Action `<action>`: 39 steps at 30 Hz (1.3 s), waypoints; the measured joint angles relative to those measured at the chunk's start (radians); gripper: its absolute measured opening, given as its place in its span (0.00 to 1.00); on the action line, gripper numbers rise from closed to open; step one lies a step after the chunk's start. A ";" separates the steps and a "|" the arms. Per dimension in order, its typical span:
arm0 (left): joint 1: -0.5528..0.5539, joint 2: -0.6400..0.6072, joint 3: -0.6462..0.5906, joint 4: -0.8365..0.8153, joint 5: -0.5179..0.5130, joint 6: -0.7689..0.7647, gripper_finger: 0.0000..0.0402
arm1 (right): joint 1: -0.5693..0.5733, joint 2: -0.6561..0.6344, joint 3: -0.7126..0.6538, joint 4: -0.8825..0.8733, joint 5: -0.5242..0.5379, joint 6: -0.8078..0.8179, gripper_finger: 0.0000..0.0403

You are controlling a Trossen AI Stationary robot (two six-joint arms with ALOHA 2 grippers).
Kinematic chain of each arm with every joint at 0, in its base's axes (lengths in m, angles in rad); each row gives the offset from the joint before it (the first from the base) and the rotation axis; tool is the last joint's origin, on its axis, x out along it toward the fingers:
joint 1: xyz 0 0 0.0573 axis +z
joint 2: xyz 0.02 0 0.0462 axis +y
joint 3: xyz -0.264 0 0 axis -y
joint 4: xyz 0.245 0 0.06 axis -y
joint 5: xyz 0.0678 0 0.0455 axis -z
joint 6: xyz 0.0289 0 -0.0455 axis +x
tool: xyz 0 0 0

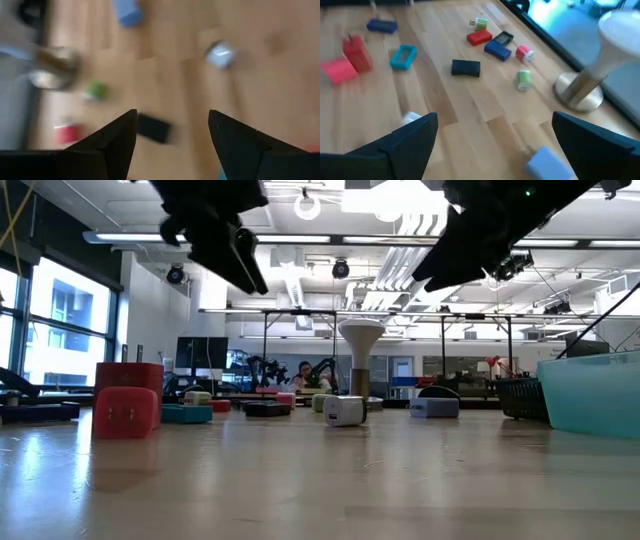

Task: Pick & Place Office items
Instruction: Put the purple charger adapter into the green bin

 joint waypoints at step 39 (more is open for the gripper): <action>0.117 -0.046 -0.120 0.062 0.220 -0.111 0.58 | -0.420 0.226 0.487 -0.713 -0.476 -0.379 0.93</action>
